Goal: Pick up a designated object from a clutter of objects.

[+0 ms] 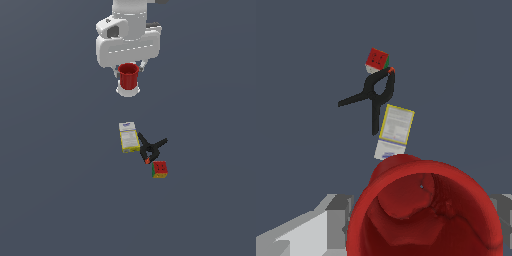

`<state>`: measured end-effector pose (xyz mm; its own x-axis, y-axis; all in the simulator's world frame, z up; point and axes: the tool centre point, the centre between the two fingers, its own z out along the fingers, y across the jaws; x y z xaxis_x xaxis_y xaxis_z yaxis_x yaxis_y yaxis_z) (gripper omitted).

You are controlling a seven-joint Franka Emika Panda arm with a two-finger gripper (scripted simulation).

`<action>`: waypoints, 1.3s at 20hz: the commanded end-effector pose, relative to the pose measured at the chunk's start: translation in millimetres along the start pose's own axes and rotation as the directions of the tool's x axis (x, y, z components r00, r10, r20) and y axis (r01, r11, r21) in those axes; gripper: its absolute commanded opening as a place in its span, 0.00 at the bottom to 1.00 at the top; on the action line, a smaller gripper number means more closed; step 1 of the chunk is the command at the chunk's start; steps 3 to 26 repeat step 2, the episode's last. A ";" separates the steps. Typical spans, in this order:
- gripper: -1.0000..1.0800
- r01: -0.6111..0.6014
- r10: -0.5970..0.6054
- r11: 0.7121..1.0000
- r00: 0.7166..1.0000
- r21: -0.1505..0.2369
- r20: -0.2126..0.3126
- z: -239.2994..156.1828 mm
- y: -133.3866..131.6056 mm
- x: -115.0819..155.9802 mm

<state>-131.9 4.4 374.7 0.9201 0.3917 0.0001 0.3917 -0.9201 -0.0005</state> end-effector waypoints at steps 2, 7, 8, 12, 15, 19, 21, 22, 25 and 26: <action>0.00 0.000 0.000 1.000 1.000 0.000 0.000 -3.5 -0.1 -1.2; 0.00 0.000 0.000 1.000 1.000 0.000 0.000 -3.5 -0.1 -1.2; 0.00 0.000 0.000 1.000 1.000 0.000 0.000 -3.5 -0.1 -1.2; 0.00 0.000 0.000 1.000 1.000 0.000 0.000 -3.5 -0.1 -1.2; 0.00 0.000 0.000 1.000 1.000 0.000 0.000 -3.5 -0.1 -1.2; 0.00 0.000 0.000 1.000 1.000 0.000 0.000 -3.5 -0.1 -1.2; 0.00 0.000 0.000 1.000 1.000 0.000 0.000 -3.5 -0.1 -1.2; 0.00 0.000 0.000 1.000 1.000 0.000 0.000 -3.5 -0.1 -1.2; 0.00 0.000 0.000 1.000 1.000 0.000 0.000 -3.5 -0.1 -1.2; 0.00 0.000 0.000 1.000 1.000 0.000 0.000 -3.5 -0.1 -1.2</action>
